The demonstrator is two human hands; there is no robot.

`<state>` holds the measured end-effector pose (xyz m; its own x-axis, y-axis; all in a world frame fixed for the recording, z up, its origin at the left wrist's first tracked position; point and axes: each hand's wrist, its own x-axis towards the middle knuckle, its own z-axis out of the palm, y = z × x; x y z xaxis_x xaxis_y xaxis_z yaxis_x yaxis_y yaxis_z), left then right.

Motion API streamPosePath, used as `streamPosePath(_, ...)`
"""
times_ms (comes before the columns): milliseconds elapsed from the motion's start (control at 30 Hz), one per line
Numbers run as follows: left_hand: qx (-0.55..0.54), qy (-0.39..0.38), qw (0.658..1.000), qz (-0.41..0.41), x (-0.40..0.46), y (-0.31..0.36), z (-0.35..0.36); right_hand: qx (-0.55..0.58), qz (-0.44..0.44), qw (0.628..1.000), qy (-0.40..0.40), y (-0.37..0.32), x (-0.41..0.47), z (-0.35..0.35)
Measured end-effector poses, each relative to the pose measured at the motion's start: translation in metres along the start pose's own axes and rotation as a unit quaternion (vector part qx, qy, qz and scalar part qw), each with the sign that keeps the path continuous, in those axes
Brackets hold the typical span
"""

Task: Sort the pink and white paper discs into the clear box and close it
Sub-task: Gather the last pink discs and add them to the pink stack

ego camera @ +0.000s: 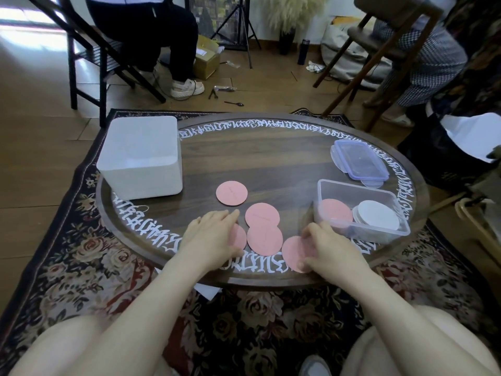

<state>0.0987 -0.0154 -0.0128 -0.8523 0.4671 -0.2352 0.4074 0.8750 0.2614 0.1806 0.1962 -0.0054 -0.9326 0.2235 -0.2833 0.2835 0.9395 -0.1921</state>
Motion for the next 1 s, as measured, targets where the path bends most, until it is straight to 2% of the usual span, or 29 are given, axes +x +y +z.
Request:
streamPosePath(200,0.007,-0.018,1.0,0.007,-0.0013,0.0001,0.0001,0.0,-0.01,1.0,0.024,-0.003,-0.0027,-0.0002)
streamPosePath(433,0.011,-0.018,1.0,0.013,-0.0039,0.0008,-0.0003,0.025,0.004,1.0,-0.004,-0.0026,-0.0011,-0.0023)
streamPosePath(633,0.011,-0.017,1.0,0.017,-0.0039,0.0031,-0.0024,0.01,-0.037,0.999,0.006,-0.0042,-0.0049,-0.0011)
streamPosePath(733,0.011,-0.016,1.0,0.017,-0.0045,0.0021,-0.0024,-0.008,-0.028,1.0,-0.002,-0.0039,-0.0007,-0.0037)
streamPosePath(833,-0.003,-0.013,1.0,0.014,-0.0036,0.0016,-0.0011,-0.009,-0.007,1.0,0.009,-0.0045,0.001,-0.004)
streamPosePath(1000,-0.033,0.01,0.999,0.008,-0.0011,0.0004,0.0003,-0.01,-0.031,0.999,0.023,-0.0085,-0.0038,0.0018)
